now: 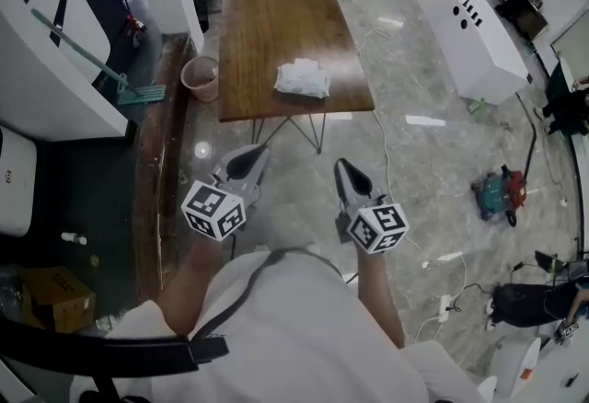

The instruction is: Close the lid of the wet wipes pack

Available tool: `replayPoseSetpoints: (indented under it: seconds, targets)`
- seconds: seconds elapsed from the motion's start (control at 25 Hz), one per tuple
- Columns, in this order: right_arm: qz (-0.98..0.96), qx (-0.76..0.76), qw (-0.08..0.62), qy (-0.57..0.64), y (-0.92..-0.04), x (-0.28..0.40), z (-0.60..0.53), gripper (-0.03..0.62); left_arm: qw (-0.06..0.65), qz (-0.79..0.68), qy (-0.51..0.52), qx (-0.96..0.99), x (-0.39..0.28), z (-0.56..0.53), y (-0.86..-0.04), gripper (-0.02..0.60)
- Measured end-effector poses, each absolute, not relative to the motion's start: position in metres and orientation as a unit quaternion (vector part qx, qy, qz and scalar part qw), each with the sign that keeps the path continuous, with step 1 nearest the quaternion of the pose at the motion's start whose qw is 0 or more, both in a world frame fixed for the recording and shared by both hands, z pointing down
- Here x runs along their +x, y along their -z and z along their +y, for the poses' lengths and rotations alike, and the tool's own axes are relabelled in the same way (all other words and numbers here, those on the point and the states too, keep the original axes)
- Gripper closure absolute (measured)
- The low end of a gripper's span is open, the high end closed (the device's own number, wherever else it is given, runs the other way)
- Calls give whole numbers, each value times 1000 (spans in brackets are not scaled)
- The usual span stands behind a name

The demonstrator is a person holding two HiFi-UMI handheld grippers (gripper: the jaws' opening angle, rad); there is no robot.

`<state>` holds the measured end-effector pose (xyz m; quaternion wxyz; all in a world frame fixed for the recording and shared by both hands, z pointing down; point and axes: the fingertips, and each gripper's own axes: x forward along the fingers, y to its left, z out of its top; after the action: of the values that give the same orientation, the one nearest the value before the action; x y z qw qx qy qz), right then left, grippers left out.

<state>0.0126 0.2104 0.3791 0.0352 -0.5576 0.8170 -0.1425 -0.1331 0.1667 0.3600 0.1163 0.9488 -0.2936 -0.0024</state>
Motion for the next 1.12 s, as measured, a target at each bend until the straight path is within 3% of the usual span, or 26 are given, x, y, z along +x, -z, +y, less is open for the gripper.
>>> replayPoseSetpoints:
  seconds: [0.6,1.12]
  targets:
    - [820,-551,10,153,-394,-49,209,586,144,-305,17,941,-204,169,-382,581]
    - [830,-531,4,170,-408,-51,166,586,156,-322,4,934,-208,136,-395,581]
